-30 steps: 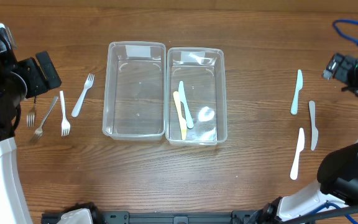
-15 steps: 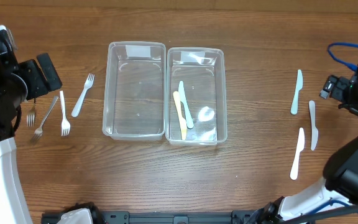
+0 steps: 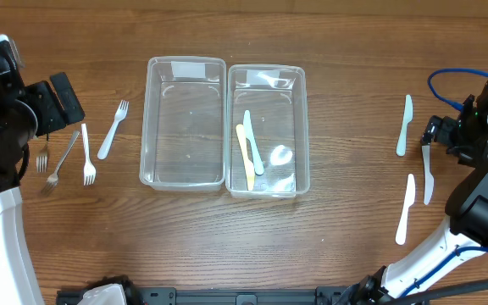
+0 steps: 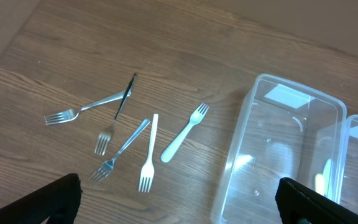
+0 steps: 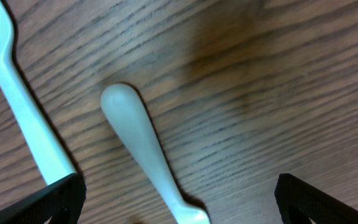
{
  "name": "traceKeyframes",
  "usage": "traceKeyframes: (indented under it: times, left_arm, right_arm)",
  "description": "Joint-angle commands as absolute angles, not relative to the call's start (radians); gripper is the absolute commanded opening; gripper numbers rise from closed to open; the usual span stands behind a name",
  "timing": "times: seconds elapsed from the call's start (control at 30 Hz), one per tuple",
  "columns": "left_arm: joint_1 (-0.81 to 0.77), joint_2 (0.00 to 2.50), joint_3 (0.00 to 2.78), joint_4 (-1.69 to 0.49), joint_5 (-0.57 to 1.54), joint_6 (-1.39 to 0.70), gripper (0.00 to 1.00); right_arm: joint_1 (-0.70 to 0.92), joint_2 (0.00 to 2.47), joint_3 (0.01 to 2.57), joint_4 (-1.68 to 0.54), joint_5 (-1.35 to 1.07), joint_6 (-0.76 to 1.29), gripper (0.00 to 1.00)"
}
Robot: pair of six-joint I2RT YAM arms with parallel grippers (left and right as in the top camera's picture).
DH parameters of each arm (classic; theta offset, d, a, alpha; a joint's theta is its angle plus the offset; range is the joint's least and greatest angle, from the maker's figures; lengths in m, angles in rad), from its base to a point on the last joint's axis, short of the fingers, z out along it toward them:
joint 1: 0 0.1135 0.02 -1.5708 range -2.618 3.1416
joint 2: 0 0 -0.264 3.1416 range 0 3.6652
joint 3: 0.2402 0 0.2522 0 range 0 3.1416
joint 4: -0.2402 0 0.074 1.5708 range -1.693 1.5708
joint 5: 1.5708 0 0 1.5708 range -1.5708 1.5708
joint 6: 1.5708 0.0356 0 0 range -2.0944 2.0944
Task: Pack container
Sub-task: 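Move right gripper to the white knife and grasp it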
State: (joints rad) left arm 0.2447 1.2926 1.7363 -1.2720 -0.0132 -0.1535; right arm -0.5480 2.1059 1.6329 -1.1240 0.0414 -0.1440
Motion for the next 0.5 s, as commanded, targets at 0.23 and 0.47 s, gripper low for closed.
traceKeyframes:
  times: [0.23,0.47]
  left_arm:
    - [0.252,1.293,1.750,-1.275,0.027,-0.138,1.00]
    - [0.252,1.293,1.750,-1.277,0.028,-0.138,1.00]
  right_arm:
    - [-0.517,2.186,1.633,-1.096,0.059,-0.194,1.00]
    - [-0.496,2.187,1.633,-1.073,0.004,-0.256,1.00]
